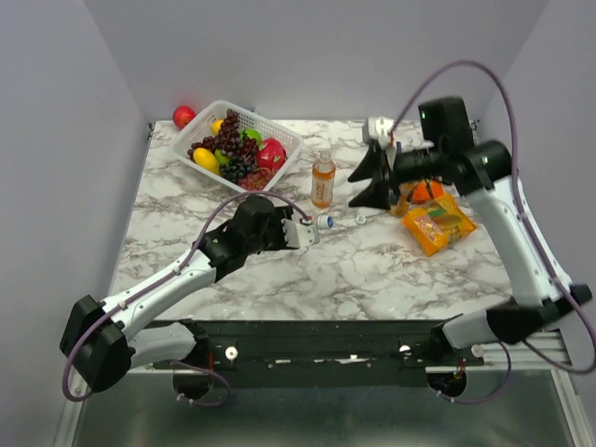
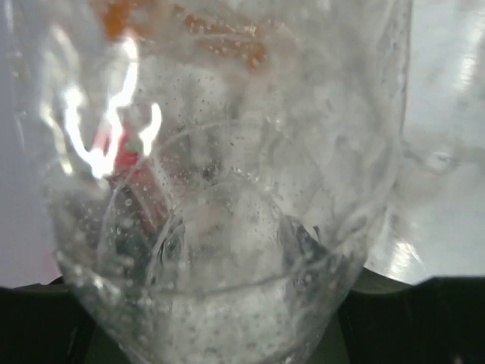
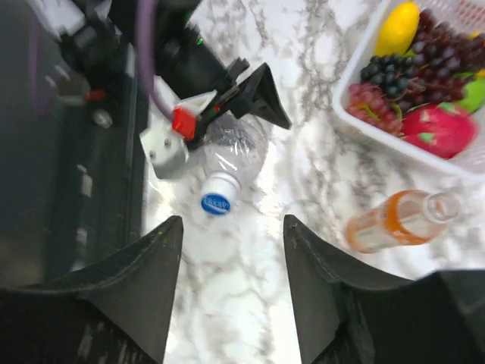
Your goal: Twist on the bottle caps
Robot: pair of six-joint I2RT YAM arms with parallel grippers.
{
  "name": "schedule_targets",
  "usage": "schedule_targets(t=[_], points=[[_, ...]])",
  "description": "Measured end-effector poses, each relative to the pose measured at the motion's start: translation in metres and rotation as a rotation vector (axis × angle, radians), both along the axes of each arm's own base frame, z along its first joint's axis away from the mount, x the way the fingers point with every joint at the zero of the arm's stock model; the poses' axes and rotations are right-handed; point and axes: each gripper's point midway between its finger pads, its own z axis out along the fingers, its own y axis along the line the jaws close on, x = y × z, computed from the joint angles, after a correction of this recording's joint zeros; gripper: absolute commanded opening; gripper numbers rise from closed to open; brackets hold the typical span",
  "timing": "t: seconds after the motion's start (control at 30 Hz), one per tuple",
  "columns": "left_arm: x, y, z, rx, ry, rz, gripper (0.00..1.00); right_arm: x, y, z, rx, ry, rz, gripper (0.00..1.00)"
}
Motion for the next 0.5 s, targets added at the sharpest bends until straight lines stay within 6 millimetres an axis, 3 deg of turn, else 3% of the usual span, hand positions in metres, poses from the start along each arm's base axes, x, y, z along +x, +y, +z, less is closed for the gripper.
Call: schedule_targets(t=[0.17, 0.37, 0.5], points=[[-0.027, -0.006, -0.015, 0.024, 0.237, -0.177, 0.0, -0.05, -0.014, -0.038, -0.08, -0.385, 0.165, 0.67], [-0.04, -0.02, -0.003, -0.014, 0.337, -0.312, 0.0, -0.04, -0.002, -0.058, -0.145, -0.6, 0.291, 0.67], [-0.046, -0.027, -0.002, -0.016, 0.376, -0.365, 0.0, -0.04, 0.013, -0.06, -0.142, -0.673, 0.357, 0.66]])
